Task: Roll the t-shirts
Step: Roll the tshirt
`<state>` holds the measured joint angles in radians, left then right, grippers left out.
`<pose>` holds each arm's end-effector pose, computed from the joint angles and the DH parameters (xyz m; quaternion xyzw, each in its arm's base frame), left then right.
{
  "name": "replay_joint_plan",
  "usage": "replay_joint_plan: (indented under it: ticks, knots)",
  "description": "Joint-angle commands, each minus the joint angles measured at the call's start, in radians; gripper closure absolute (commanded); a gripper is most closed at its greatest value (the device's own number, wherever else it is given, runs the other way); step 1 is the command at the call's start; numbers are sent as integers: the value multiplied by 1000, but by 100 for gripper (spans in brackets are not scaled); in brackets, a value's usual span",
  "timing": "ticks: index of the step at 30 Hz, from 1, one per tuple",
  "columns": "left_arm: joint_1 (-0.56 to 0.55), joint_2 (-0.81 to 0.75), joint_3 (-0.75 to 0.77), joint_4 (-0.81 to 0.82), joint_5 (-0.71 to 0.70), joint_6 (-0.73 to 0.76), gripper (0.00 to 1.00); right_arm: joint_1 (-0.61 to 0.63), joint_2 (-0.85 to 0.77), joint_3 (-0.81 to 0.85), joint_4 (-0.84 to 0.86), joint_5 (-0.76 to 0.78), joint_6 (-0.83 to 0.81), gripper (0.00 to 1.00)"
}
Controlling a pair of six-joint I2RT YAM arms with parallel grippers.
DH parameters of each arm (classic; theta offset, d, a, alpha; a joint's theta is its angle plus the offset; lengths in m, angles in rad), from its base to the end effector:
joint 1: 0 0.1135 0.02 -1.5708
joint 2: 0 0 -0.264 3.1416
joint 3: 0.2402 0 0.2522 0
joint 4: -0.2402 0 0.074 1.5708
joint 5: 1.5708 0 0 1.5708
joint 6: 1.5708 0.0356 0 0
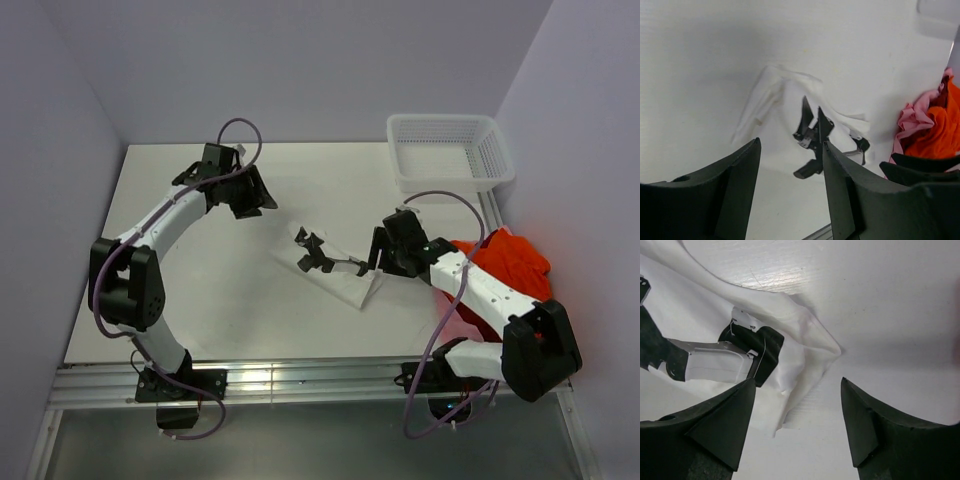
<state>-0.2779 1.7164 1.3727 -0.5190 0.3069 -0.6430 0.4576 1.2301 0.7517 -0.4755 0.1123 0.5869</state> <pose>0.3618 -0.1144 0.2667 -0.1162 0.9212 -0.2807 0.2432 0.2172 0.1025 0.2136 0.0785 0.9482 0.1049 0.2894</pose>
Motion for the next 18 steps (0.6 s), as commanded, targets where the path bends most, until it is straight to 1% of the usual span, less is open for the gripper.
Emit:
replay_joint_plan:
  ticks: [1,3,4,8,13,18]
  knots:
    - [-56,0,5,30,49,11,42,-4,-32,2,4,-22,13,23]
    - [-70,26,19,17,47,28,42,-7,-53,-26,26,-65,45,20]
    - [-75,40,20,16,47,31,42,-7,-61,-66,58,-77,62,18]
    - [-84,92,0,43,63,39,42,-19,-132,-170,162,-132,148,18]
    - [-83,161,0,65,66,46,42,-31,-143,-274,305,-177,246,21]
    - [-83,206,5,86,74,49,44,-33,-69,-304,394,-206,295,27]
